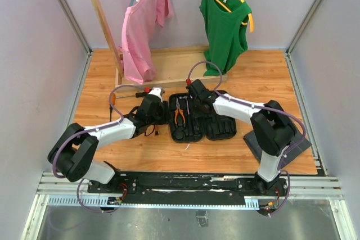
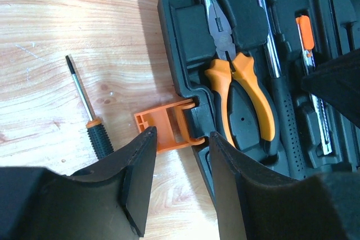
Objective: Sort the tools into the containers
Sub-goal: Adjust the utility knife in the storage box, then pick up the screwdriver from the center of the board.
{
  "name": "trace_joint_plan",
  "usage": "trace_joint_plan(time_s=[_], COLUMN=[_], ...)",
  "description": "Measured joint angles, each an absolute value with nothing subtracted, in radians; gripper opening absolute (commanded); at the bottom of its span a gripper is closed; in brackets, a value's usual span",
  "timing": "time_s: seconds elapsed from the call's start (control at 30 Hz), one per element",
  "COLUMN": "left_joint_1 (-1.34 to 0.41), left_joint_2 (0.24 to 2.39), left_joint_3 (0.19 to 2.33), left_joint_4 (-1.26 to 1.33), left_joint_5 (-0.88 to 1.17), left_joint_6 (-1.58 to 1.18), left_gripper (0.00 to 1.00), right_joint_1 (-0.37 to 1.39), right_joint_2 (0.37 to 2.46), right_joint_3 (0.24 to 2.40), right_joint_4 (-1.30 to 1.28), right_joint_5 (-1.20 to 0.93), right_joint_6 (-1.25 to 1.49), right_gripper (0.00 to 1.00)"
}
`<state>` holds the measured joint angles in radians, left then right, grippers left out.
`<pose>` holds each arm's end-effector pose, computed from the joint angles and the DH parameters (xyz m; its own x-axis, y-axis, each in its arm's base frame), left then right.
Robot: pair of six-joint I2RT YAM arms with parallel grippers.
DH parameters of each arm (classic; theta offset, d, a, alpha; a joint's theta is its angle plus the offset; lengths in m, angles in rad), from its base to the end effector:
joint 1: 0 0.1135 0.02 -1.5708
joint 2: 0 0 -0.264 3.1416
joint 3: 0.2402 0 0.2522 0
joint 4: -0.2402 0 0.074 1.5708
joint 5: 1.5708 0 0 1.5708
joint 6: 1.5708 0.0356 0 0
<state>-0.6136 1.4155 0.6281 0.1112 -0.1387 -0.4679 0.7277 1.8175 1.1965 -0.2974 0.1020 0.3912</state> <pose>0.2316 -0.1571 0.1747 -0.6741 -0.0716 -0.7352 0.1995 0.9406 -0.2745 0.2899 0.2534 0.1888 -0.7832 -0.1897 -0.5921 -0.3428 0.9263 0.1567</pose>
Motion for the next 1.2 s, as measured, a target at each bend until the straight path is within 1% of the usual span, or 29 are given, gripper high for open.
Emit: trace_joint_plan(time_s=[0.27,0.4,0.53,0.67,0.9,1.2], left_joint_1=[-0.614,-0.612,-0.601,-0.569,-0.481,-0.383], left_joint_2=[1.375,1.347,1.319,1.301,1.314,1.419], left_joint_3=[0.635,0.654,0.682,0.714,0.774,0.817], left_joint_4=[0.07,0.046,0.017,-0.007,-0.049,-0.091], left_joint_5=[-0.167,-0.195,-0.228,-0.26,-0.323,-0.426], left_joint_6=[-0.468,-0.467,-0.463,-0.453,-0.459,-0.521], left_gripper=[0.48,0.5,0.53,0.55,0.57,0.59], right_joint_1=[0.73,0.73,0.73,0.73,0.73,0.728], right_joint_2=[1.741,1.633,1.511,1.422,1.327,1.256], right_joint_3=[1.196,1.178,1.101,0.993,0.843,0.752], right_joint_4=[-0.369,-0.348,-0.29,-0.258,-0.244,-0.215], right_joint_5=[0.077,0.081,0.093,0.113,0.134,0.134], right_joint_6=[0.369,0.354,0.339,0.333,0.332,0.345], right_gripper=[0.37,0.41,0.44,0.46,0.47,0.47])
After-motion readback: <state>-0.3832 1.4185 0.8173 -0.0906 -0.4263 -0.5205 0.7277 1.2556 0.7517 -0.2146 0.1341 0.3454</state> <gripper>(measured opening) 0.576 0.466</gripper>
